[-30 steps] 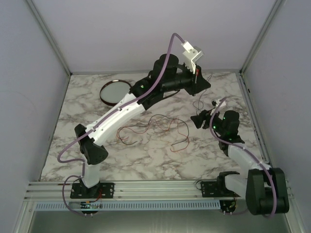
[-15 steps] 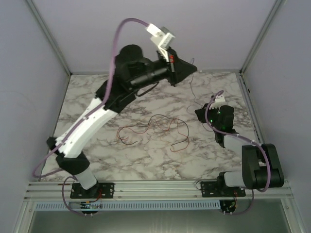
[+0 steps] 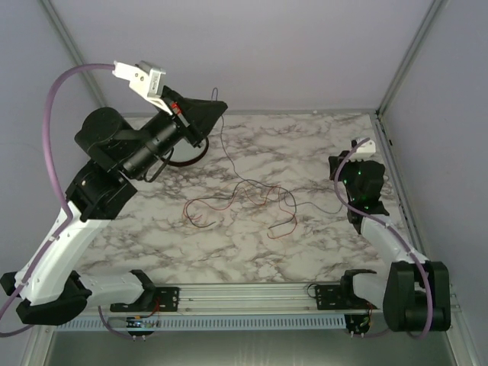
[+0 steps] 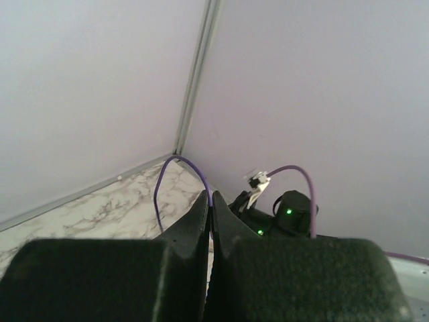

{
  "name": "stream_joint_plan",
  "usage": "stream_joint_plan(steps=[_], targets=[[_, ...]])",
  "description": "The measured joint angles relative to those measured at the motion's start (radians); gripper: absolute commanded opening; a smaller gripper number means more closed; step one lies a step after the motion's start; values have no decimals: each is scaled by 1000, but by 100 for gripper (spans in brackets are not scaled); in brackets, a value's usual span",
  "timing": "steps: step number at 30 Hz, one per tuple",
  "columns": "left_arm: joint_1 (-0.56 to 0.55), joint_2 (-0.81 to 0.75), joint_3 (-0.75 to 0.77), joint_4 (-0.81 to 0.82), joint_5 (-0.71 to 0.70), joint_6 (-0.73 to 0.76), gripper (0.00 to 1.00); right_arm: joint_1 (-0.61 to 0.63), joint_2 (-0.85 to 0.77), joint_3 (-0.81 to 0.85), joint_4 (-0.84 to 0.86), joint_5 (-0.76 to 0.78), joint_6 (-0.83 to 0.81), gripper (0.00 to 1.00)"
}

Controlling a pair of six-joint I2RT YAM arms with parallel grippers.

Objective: Zip-tie the wires
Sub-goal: Pick up the cable at the center of the board.

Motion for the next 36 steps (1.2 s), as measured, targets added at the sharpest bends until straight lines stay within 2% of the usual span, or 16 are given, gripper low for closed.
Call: stream_joint_plan(steps=[3, 9, 12, 20, 27, 36], targets=[[2, -10, -20, 0, -15, 0, 0, 0, -44, 9, -39, 0, -25, 20], [2, 5, -32, -5, -39, 3, 0, 8, -25, 16, -145, -79, -36, 46], [2, 5, -34, -5, -39, 4, 0, 37, -1, 20, -235, -116, -38, 53], [2, 21, -31, -5, -38, 5, 0, 136, 46, 37, -469, -129, -34, 55], [3, 39, -26, -6, -37, 4, 0, 154, 154, 47, -532, -78, -70, 55], [3, 39, -13, -16, -36, 4, 0, 211, 297, 167, -584, 3, -159, 55]])
